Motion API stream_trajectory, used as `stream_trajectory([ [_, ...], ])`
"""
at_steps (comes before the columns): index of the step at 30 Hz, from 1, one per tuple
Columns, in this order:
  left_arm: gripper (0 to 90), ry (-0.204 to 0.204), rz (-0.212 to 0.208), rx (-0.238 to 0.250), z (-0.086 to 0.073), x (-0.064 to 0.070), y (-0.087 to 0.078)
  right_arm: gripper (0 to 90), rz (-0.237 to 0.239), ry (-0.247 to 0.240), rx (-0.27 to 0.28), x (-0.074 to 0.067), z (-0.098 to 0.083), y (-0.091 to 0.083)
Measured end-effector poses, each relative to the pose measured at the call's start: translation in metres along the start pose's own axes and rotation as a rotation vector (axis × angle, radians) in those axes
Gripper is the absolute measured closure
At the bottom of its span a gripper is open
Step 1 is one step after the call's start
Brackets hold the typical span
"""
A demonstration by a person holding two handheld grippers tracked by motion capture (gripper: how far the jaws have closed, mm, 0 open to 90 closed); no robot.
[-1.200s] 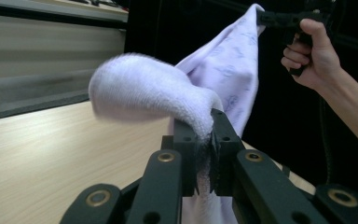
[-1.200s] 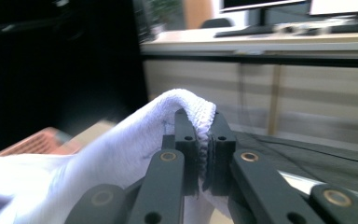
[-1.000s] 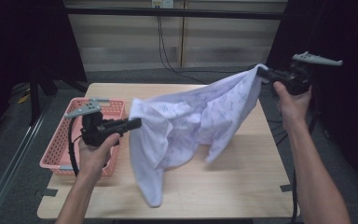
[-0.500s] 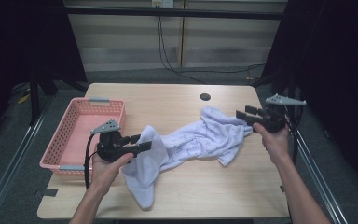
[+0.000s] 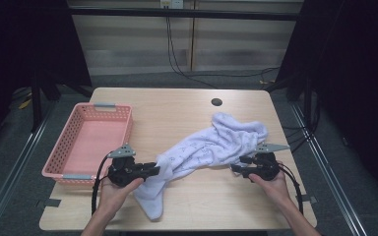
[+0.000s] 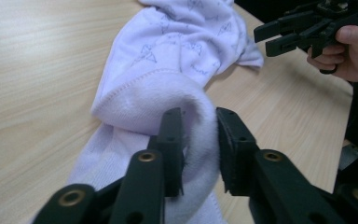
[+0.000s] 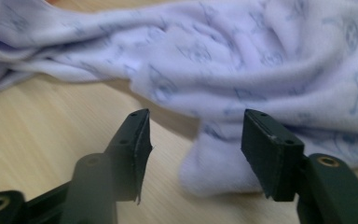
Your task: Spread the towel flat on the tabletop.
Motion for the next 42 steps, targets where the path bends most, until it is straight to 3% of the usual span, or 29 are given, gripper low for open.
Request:
stream_trajectory([
  [3,68.8,0.002,0.017,-0.027,-0.006,-0.005,0.005,39.3,-0.03,-0.016,-0.062,0.007,-0.015,0.011],
  [5,68.8,-0.017,0.011,-0.027,-0.009,-0.009,0.007,38.7,-0.053,-0.048,-0.067,0.006,-0.018,0.017],
  [7,68.7,-0.046,-0.005,-0.023,-0.01,-0.013,0.008,42.8,-0.066,-0.069,-0.065,0.007,-0.016,0.021],
  [9,66.7,-0.067,-0.001,-0.031,-0.012,-0.016,0.01,58.6,-0.113,-0.097,-0.074,0.012,-0.014,0.022],
  [10,66.7,-0.072,0.008,-0.03,-0.013,-0.017,0.012,69.8,-0.117,-0.092,-0.076,0.017,-0.012,0.022],
  [11,66.6,-0.076,-0.009,-0.03,-0.013,-0.016,0.012,76.2,-0.104,-0.026,-0.073,0.025,-0.01,0.02],
  [12,66.6,-0.083,-0.02,-0.027,-0.013,-0.014,0.012,77.9,-0.106,-0.008,-0.07,0.033,-0.01,0.018],
  [13,66.6,-0.09,-0.027,-0.023,-0.013,-0.012,0.013,78.8,-0.149,-0.018,-0.074,0.043,-0.01,0.015],
  [14,66.6,-0.088,-0.038,-0.029,-0.013,-0.01,0.013,79.1,-0.173,-0.016,-0.081,0.049,-0.011,0.012],
  [15,66.6,-0.115,-0.077,-0.029,-0.014,-0.005,0.015,79.4,-0.18,-0.005,-0.082,0.055,-0.011,0.009],
  [16,66.9,-0.116,-0.093,-0.032,-0.014,-0.001,0.016,79.3,-0.209,0.025,-0.079,0.068,-0.012,0.004],
  [18,73.0,-0.082,-0.096,-0.033,-0.012,0.005,0.015,76.7,-0.203,0.059,-0.061,0.077,-0.012,-0.001],
  [20,75.0,-0.062,-0.086,-0.021,-0.007,0.007,0.012,65.4,-0.197,0.055,-0.049,0.074,-0.013,-0.005],
  [21,75.0,-0.06,-0.079,0.0,-0.002,0.004,0.009,60.1,-0.195,0.049,-0.039,0.071,-0.012,-0.007],
  [23,72.8,-0.072,-0.027,0.025,0.005,-0.006,0.003,52.7,-0.176,0.038,-0.008,0.052,-0.007,-0.014],
  [24,68.6,-0.093,-0.005,0.042,0.009,-0.01,0.0,53.1,-0.116,0.018,0.017,0.029,-0.002,-0.017],
  [25,68.6,-0.101,-0.004,0.057,0.012,-0.012,-0.003,53.1,-0.116,0.018,0.017,0.029,-0.002,-0.017],
  [26,68.6,-0.097,0.011,0.082,0.016,-0.012,-0.008,53.5,-0.096,0.014,0.024,0.019,-0.001,-0.018],
  [28,66.9,-0.054,0.028,0.089,0.02,-0.008,-0.013,55.7,-0.033,-0.025,0.026,-0.007,0.001,-0.015],
  [29,68.7,-0.027,0.01,0.093,0.022,-0.002,-0.016,60.5,0.036,-0.042,0.015,-0.031,0.003,-0.006],
  [30,71.8,0.015,-0.001,0.093,0.024,0.006,-0.017,62.9,0.079,-0.048,0.006,-0.041,0.003,0.002],
  [31,74.0,0.015,-0.001,0.093,0.024,0.006,-0.017,62.9,0.079,-0.048,0.006,-0.041,0.003,0.002],
  [35,73.9,0.081,-0.087,0.011,0.011,0.023,0.003,68.2,0.177,-0.106,-0.054,-0.079,0.01,0.038],
  [38,59.8,0.089,-0.039,-0.053,-0.001,0.017,0.022,63.5,0.212,-0.146,-0.063,-0.096,0.018,0.064],
  [40,57.9,0.085,-0.007,-0.072,-0.003,0.01,0.028,59.2,0.225,-0.159,-0.067,-0.101,0.021,0.077],
  [42,60.5,0.109,0.063,-0.098,-0.006,-0.001,0.033,52.1,0.236,-0.162,-0.078,-0.106,0.021,0.09],
])
Point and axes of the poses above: each handheld gripper's, and its own axes: y roughly forward along the jaws, z roughly out of its top, x roughly to its right, the point moved 9 cm from there along y, roughly forward along the jaws, and after that the axes turned 1 degree about z, right-handed, at the moved point
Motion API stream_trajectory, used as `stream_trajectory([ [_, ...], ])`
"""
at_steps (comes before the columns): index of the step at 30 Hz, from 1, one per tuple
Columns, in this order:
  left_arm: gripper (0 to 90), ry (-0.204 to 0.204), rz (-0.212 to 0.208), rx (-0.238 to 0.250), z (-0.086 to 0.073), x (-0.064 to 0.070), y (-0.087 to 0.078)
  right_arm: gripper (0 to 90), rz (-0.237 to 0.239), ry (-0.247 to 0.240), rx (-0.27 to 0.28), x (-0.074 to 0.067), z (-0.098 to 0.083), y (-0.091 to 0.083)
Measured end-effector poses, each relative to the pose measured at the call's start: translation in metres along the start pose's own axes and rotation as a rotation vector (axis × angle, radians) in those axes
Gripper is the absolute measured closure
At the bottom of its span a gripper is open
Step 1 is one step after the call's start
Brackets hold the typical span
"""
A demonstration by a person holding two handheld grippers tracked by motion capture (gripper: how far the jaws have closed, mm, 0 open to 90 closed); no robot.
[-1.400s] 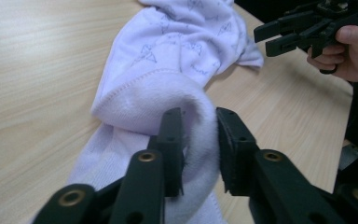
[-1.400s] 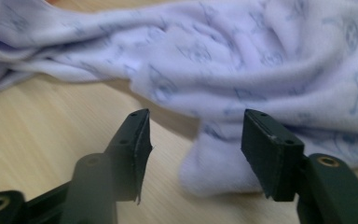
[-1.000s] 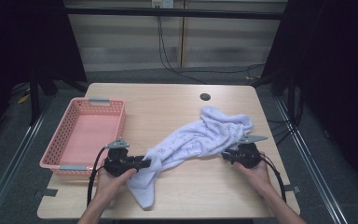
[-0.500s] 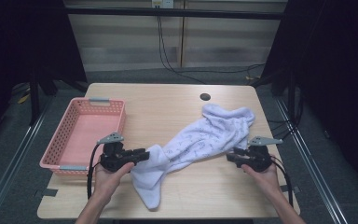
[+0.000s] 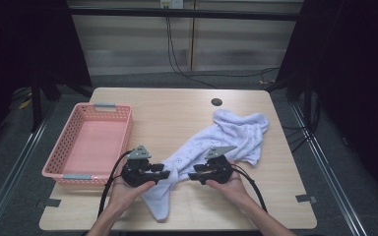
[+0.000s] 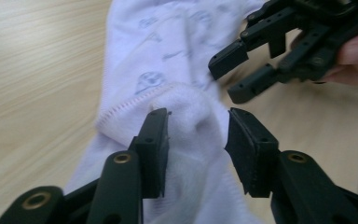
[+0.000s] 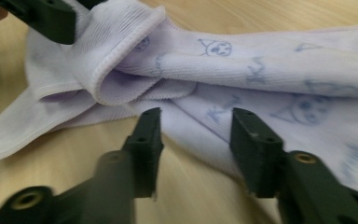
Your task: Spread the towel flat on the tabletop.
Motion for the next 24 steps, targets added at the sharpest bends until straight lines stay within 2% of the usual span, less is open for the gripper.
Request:
stream_trajectory([
  [2,62.6,-0.022,0.006,-0.017,-0.004,-0.007,0.004,51.4,0.028,0.01,0.003,-0.003,0.001,0.013],
  [3,66.2,-0.027,0.031,-0.029,-0.006,-0.012,0.005,50.5,0.022,-0.012,-0.008,-0.007,0.0,0.02],
  [5,75.7,-0.031,0.042,-0.043,-0.009,-0.018,0.008,50.6,0.004,-0.039,-0.01,-0.011,0.001,0.024],
  [6,81.6,-0.036,0.084,-0.047,-0.01,-0.023,0.008,54.8,-0.008,-0.049,-0.014,-0.011,0.001,0.025],
  [7,83.1,-0.05,0.098,-0.052,-0.011,-0.026,0.007,58.9,-0.031,-0.064,-0.02,-0.01,0.001,0.025],
  [8,84.8,-0.056,0.089,-0.041,-0.01,-0.028,0.006,79.9,-0.067,-0.049,-0.031,-0.005,-0.002,0.02],
  [9,85.1,-0.066,0.102,-0.033,-0.01,-0.029,0.004,85.9,-0.057,-0.035,-0.03,-0.003,-0.003,0.018],
  [10,85.1,-0.087,0.096,-0.02,-0.009,-0.03,0.002,85.9,-0.057,-0.035,-0.03,-0.003,-0.003,0.018],
  [11,85.3,-0.12,0.068,0.008,-0.007,-0.029,-0.002,87.5,-0.047,-0.022,-0.037,-0.001,-0.005,0.014],
  [13,85.5,-0.165,0.042,0.051,-0.002,-0.028,-0.009,88.5,-0.051,0.001,-0.051,0.005,-0.011,0.0],
  [14,85.5,-0.18,0.013,0.072,0.0,-0.026,-0.013,88.6,-0.049,0.011,-0.052,0.008,-0.013,-0.005],
  [16,85.5,-0.183,-0.018,0.092,0.002,-0.02,-0.018,88.7,-0.061,0.013,-0.051,0.018,-0.016,-0.028],
  [17,85.5,-0.191,-0.04,0.092,0.001,-0.016,-0.02,88.7,-0.074,0.027,-0.053,0.024,-0.017,-0.04],
  [18,85.6,-0.2,-0.06,0.092,0.0,-0.012,-0.02,88.7,-0.107,0.041,-0.045,0.038,-0.018,-0.06],
  [19,85.6,-0.205,-0.084,0.085,-0.002,-0.008,-0.019,88.7,-0.107,0.041,-0.045,0.038,-0.018,-0.06],
  [22,85.4,-0.22,-0.127,0.065,-0.01,0.004,-0.011,88.7,-0.172,0.062,-0.051,0.066,-0.022,-0.095],
  [23,85.4,-0.213,-0.129,0.043,-0.014,0.007,-0.007,88.7,-0.172,0.062,-0.051,0.066,-0.022,-0.095],
  [24,85.2,-0.216,-0.136,0.013,-0.02,0.01,-0.001,88.6,-0.205,0.058,-0.052,0.074,-0.023,-0.099],
])
Point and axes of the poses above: each handheld gripper's, and its own axes: y roughly forward along the jaws, z roughly out of its top, x roughly to its right, the point moved 9 cm from there along y, roughly forward along the jaws, and after that the axes turned 1 degree about z, right-handed, at the moved point
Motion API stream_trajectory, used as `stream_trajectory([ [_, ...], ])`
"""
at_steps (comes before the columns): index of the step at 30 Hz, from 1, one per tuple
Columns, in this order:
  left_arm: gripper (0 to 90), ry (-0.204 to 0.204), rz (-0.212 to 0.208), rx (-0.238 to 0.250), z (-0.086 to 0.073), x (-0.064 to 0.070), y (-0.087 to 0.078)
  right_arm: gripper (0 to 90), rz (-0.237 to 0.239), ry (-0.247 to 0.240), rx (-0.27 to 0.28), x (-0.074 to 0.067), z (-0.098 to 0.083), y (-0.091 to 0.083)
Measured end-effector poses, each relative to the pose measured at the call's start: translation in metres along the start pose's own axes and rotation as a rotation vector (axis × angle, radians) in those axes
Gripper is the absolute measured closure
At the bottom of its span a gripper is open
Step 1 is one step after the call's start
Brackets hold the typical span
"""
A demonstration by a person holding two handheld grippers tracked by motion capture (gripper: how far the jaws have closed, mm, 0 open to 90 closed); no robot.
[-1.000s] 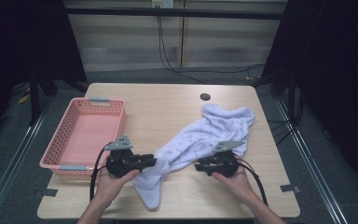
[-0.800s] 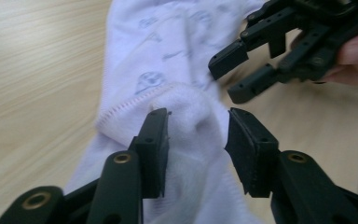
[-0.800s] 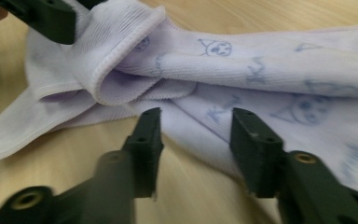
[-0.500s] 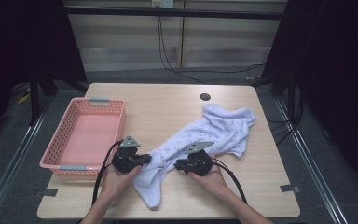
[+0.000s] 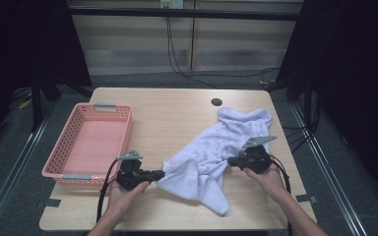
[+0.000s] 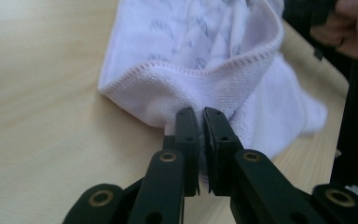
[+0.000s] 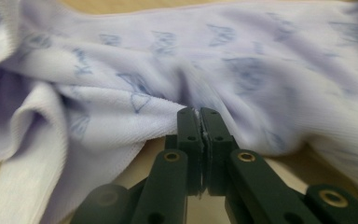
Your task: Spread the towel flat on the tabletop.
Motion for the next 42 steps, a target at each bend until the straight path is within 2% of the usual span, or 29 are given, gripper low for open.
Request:
stream_trajectory([
  [1,84.7,-0.013,-0.007,-0.022,-0.004,0.001,0.004,88.1,0.017,0.04,0.006,0.006,-0.001,-0.001],
  [2,83.8,-0.001,0.002,-0.035,-0.006,0.0,0.006,86.0,0.028,0.045,0.012,0.008,-0.002,0.0],
  [3,81.4,0.012,0.016,-0.04,-0.008,0.0,0.008,79.7,0.022,0.039,0.018,0.009,-0.003,0.0],
  [4,70.7,0.013,0.016,-0.034,-0.007,0.002,0.006,68.1,0.009,0.054,0.045,0.007,-0.004,-0.001],
  [6,69.8,0.028,0.022,-0.009,-0.003,0.004,0.0,65.5,0.0,0.044,0.054,0.006,-0.004,-0.002],
  [7,67.4,0.037,0.022,0.003,0.0,0.007,-0.004,63.8,0.005,0.048,0.066,0.002,-0.006,-0.006],
  [8,63.3,0.06,0.029,0.017,0.003,0.01,-0.008,62.7,0.038,0.052,0.101,-0.009,-0.009,-0.016],
  [9,63.3,0.087,0.041,0.037,0.007,0.011,-0.013,62.7,0.038,0.052,0.101,-0.009,-0.009,-0.016],
  [10,61.7,0.103,0.04,0.046,0.01,0.014,-0.017,62.7,0.056,0.063,0.108,-0.016,-0.013,-0.021],
  [12,59.8,0.12,0.045,0.079,0.02,0.018,-0.022,61.0,0.087,0.069,0.102,-0.036,-0.031,-0.03],
  [14,57.3,0.144,0.028,0.086,0.03,0.022,-0.024,60.1,0.114,0.077,0.099,-0.05,-0.043,-0.035],
  [15,57.3,0.148,0.016,0.096,0.035,0.026,-0.021,60.1,0.114,0.077,0.099,-0.05,-0.043,-0.035],
  [18,54.3,0.212,-0.007,0.081,0.047,0.037,-0.006,57.9,0.161,0.104,0.083,-0.066,-0.057,-0.037],
  [19,51.1,0.228,-0.014,0.067,0.049,0.039,0.002,56.0,0.171,0.102,0.059,-0.071,-0.063,-0.034],
  [21,50.1,0.239,-0.042,0.066,0.054,0.042,0.018,55.7,0.186,0.095,0.051,-0.073,-0.064,-0.031],
  [22,49.9,0.262,-0.059,0.072,0.055,0.044,0.026,55.2,0.193,0.105,0.041,-0.075,-0.066,-0.029],
  [23,48.8,0.266,-0.071,0.065,0.056,0.044,0.034,55.0,0.204,0.102,0.031,-0.077,-0.067,-0.026],
  [25,47.5,0.276,-0.083,0.016,0.053,0.043,0.052,54.2,0.212,0.082,-0.003,-0.082,-0.07,-0.021],
  [26,47.6,0.281,-0.051,-0.001,0.052,0.04,0.059,53.8,0.207,0.074,-0.019,-0.083,-0.072,-0.018],
  [28,45.2,0.265,-0.08,-0.021,0.049,0.041,0.068,52.5,0.193,0.055,-0.055,-0.085,-0.075,-0.013],
  [29,50.0,0.268,-0.074,-0.028,0.047,0.042,0.071,60.0,0.21,0.036,-0.059,-0.091,-0.075,-0.012],
  [30,50.0,0.292,-0.082,-0.049,0.044,0.043,0.072,60.0,0.21,0.036,-0.059,-0.091,-0.075,-0.012],
  [32,75.1,0.3,-0.081,-0.033,0.044,0.045,0.069,78.1,0.207,-0.008,-0.05,-0.095,-0.074,-0.011],
  [33,79.4,0.288,-0.107,-0.009,0.047,0.047,0.064,85.5,0.218,0.003,-0.039,-0.095,-0.071,-0.011],
  [34,84.6,0.28,-0.097,0.019,0.051,0.045,0.059,88.4,0.226,0.016,-0.022,-0.094,-0.068,-0.013],
  [36,86.8,0.256,-0.099,0.064,0.058,0.041,0.047,89.2,0.228,0.034,0.005,-0.087,-0.064,-0.018],
  [39,87.4,0.214,-0.092,0.131,0.066,0.032,0.029,89.6,0.222,0.076,0.091,-0.069,-0.051,-0.034],
  [41,87.4,0.209,-0.085,0.151,0.069,0.028,0.019,89.6,0.198,0.083,0.131,-0.059,-0.042,-0.044],
  [42,87.4,0.208,-0.077,0.18,0.073,0.026,0.01,89.7,0.189,0.092,0.156,-0.052,-0.037,-0.051],
])
Point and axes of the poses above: each handheld gripper's, and its own axes: y roughly forward along the jaws, z roughly out of its top, x roughly to its right, the point moved 9 cm from there along y, roughly forward along the jaws, and after that the axes turned 1 degree about z, right-handed, at the moved point
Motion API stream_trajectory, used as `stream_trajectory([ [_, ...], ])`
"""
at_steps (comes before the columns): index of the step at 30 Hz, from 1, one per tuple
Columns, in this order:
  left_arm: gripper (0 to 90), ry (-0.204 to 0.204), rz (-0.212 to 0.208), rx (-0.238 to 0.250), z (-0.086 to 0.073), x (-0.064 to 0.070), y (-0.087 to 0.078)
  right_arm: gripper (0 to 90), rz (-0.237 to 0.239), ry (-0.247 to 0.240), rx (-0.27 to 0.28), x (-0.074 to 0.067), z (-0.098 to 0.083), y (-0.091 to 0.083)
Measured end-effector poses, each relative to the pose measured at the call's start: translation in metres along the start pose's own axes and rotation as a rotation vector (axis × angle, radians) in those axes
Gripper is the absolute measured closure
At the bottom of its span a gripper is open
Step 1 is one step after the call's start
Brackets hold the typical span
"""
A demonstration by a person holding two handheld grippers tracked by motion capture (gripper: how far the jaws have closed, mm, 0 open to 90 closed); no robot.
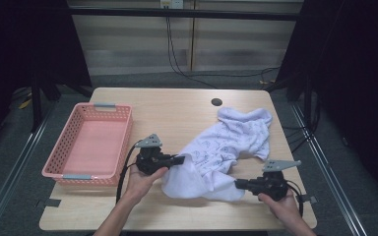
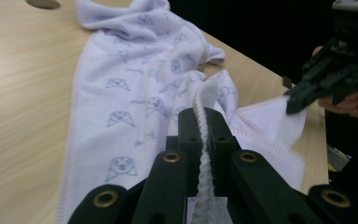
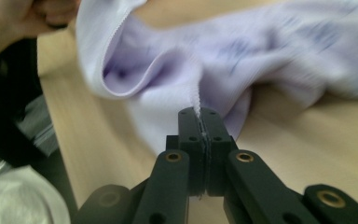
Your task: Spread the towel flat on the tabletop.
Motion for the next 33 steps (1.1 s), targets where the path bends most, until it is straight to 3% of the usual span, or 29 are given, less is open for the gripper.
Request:
stream_trajectory([
  [5,87.4,-0.027,0.034,0.083,0.015,-0.007,-0.025,89.9,-0.076,0.002,0.135,0.022,0.044,-0.039],
  [9,87.4,-0.05,0.034,0.149,0.031,-0.013,-0.04,89.9,-0.094,-0.026,0.195,0.029,0.078,-0.059],
  [15,87.3,-0.036,0.042,0.195,0.055,-0.014,-0.051,89.9,-0.12,-0.055,0.243,0.039,0.12,-0.068],
  [18,87.3,-0.02,0.057,0.238,0.075,-0.014,-0.061,89.9,-0.136,-0.068,0.279,0.043,0.141,-0.076],
  [24,87.4,0.017,0.073,0.298,0.111,-0.009,-0.079,89.9,-0.151,-0.107,0.376,0.038,0.187,-0.107],
  [27,87.4,0.021,0.055,0.323,0.127,-0.006,-0.084,89.8,-0.17,-0.137,0.398,0.033,0.211,-0.121],
  [28,87.4,0.03,0.068,0.319,0.131,-0.006,-0.085,89.8,-0.168,-0.145,0.421,0.027,0.225,-0.127],
  [33,87.4,0.067,0.083,0.354,0.157,0.002,-0.103,89.8,-0.181,-0.198,0.449,0.012,0.25,-0.141],
])
Point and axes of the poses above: each handheld gripper's, and its own axes: y roughly forward along the jaws, z roughly out of its top, x roughly to its right, the point moved 9 cm from there along y, roughly forward along the jaws, and after that the axes turned 1 degree about z, right-handed, at the moved point
